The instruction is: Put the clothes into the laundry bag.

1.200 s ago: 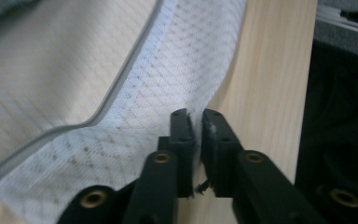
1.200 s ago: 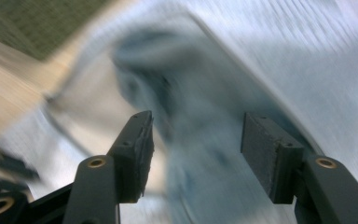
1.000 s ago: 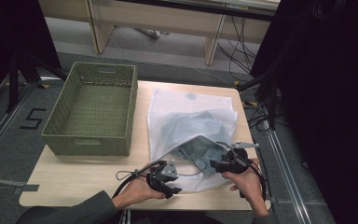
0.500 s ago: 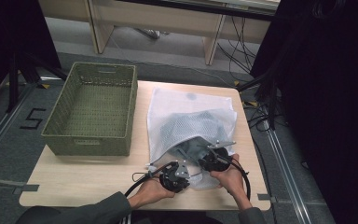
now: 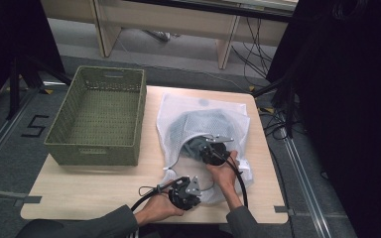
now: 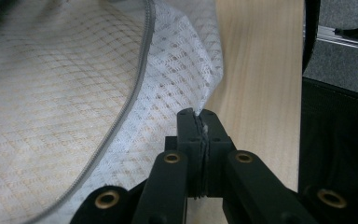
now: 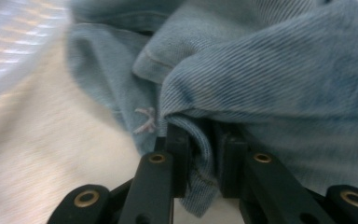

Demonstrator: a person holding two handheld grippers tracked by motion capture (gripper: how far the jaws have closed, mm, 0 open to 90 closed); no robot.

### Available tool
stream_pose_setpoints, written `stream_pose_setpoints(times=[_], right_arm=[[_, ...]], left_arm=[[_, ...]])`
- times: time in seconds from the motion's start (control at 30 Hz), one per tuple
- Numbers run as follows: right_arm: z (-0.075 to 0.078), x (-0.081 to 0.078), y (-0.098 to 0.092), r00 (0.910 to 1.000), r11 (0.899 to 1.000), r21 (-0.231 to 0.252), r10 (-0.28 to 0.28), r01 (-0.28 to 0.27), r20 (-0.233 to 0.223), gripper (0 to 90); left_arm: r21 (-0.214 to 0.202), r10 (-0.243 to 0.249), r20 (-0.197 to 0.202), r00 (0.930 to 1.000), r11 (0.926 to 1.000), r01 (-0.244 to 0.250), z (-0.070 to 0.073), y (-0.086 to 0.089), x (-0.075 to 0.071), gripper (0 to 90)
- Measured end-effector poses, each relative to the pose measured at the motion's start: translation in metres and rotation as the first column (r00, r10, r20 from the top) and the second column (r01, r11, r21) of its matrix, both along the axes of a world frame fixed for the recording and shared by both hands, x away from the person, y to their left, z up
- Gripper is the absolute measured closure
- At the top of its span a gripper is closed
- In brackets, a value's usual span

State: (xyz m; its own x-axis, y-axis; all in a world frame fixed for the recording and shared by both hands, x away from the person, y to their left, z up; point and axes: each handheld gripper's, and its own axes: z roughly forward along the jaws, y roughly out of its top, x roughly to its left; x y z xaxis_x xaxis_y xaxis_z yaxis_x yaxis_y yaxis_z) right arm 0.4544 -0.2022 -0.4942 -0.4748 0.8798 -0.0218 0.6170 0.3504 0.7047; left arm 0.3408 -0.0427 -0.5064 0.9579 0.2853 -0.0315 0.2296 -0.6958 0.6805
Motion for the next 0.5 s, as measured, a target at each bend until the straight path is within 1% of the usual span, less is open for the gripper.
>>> stream_pose_setpoints(times=[0.03,0.07,0.1,0.13,0.17,0.2,0.23,0.27,0.3,0.33,0.37,0.4,0.43,0.47,0.5], right_arm=[[0.0,0.003,-0.004,1.0,1.0,0.0,-0.009,0.009,0.003,78.4],[0.001,0.003,-0.008,0.9993,0.999,0.027,-0.03,0.031,-0.02,77.5],[0.002,0.003,-0.01,0.9985,0.998,0.048,-0.036,0.038,-0.04,75.9],[0.003,0.003,-0.013,0.9988,0.998,0.062,-0.015,0.018,-0.047,74.1],[0.005,0.0,-0.014,0.9981,0.997,0.076,-0.022,0.026,-0.058,71.6],[0.008,-0.002,-0.014,0.9978,0.996,0.085,-0.018,0.024,-0.064,67.2],[0.009,-0.004,-0.017,0.9981,0.996,0.088,0.002,0.004,-0.062,62.2],[0.012,-0.008,-0.017,0.996,0.994,0.108,-0.014,0.023,-0.088,60.1],[0.016,-0.012,-0.019,0.9955,0.993,0.115,-0.002,0.013,-0.095,58.7],[0.018,-0.013,-0.023,0.9983,0.994,0.105,0.03,-0.025,-0.051,57.9],[0.022,-0.016,-0.024,0.9972,0.99,0.136,0.034,-0.025,-0.067,57.9],[0.027,-0.022,-0.024,0.996,0.991,0.136,0.015,-0.002,-0.089,58.4],[0.026,-0.023,-0.025,0.997,0.992,0.126,0.035,-0.026,-0.069,59.4],[0.024,-0.022,-0.024,0.9967,0.99,0.125,0.067,-0.061,-0.045,61.4],[0.021,-0.023,-0.023,0.9953,0.992,0.097,0.087,-0.083,-0.041,65.6]], left_arm=[[0.001,-0.002,0.001,1.0,1.0,0.002,0.0,0.0,0.0,87.8],[0.003,-0.004,0.003,1.0,1.0,0.004,0.0,0.0,0.001,87.8],[0.002,-0.003,0.001,1.0,1.0,0.003,0.0,0.0,0.0,87.6],[-0.001,0.002,-0.004,1.0,1.0,-0.002,0.0,0.0,0.0,87.3],[0.002,-0.001,-0.002,1.0,1.0,0.001,0.0,0.0,0.0,86.9],[0.001,0.0,-0.001,1.0,1.0,0.0,0.0,0.0,-0.001,86.3],[-0.002,0.002,-0.003,1.0,1.0,-0.002,0.0,0.0,-0.001,86.0],[0.002,0.0,-0.002,1.0,1.0,0.0,0.0,0.0,-0.001,85.6],[0.003,-0.002,-0.003,1.0,1.0,0.002,0.0,0.0,-0.001,85.3],[0.0,-0.002,-0.006,1.0,1.0,0.002,0.0,0.0,0.0,85.2],[-0.004,0.0,-0.01,1.0,1.0,0.0,0.0,0.0,0.0,85.2],[-0.002,0.0,-0.008,1.0,1.0,0.0,0.0,0.0,0.0,85.2],[-0.001,0.0,-0.006,1.0,1.0,0.0,0.0,0.0,-0.001,85.2],[-0.002,-0.001,-0.004,1.0,1.0,0.001,0.0,0.0,-0.001,85.2],[0.003,-0.003,-0.003,1.0,1.0,0.003,0.0,0.0,-0.001,85.2]])
